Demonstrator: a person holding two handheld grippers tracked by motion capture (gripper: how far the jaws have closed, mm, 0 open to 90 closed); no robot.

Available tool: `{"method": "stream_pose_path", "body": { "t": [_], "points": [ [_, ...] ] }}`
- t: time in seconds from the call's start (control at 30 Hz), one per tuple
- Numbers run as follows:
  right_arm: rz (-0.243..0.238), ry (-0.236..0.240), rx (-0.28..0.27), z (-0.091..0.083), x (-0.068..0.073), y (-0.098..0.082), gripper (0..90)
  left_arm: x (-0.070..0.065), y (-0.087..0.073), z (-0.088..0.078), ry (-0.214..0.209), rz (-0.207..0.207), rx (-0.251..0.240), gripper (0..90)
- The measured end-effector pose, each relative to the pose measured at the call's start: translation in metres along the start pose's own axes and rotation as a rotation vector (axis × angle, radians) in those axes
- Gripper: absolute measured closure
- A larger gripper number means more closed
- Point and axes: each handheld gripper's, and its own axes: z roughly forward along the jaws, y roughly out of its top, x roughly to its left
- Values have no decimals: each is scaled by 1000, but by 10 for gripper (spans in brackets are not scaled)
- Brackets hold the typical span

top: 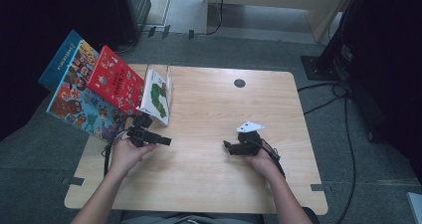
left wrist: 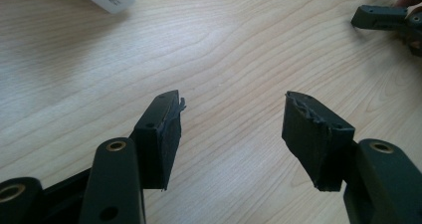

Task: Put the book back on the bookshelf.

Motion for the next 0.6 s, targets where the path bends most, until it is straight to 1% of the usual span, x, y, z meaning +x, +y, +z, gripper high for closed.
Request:
{"method": "stream_pose_path", "body": {
  "t": [0.03,0.1,0.17,0.2,0.3,0.37,0.43,0.47,0.5,0.53,0.6],
  "points": [
    [0,0,0,0,0,0,200,0,0,1,-1,5,2,410],
    [0,0,1,0,0,0,200,1,0,2,2,2,-11,409],
    [0,0,0,0,0,0,200,3,1,2,-4,-1,-25,406],
    [-2,0,0,0,0,0,199,3,0,2,-14,-1,-35,406],
    [-4,0,-2,0,0,0,199,4,-2,3,-19,0,-49,404],
    [1,0,1,0,0,0,199,3,-3,4,-20,0,-50,403],
    [-1,1,0,0,0,0,199,2,-4,6,-7,14,-37,402],
    [-1,1,0,0,0,0,197,2,-5,8,7,27,-27,402],
    [-2,2,1,0,0,0,192,1,-5,9,14,30,-26,401],
    [-7,4,1,0,0,0,188,1,-6,9,15,31,-23,400],
    [-13,8,1,0,0,0,176,2,-7,10,-1,23,-22,398]
  ]
}}
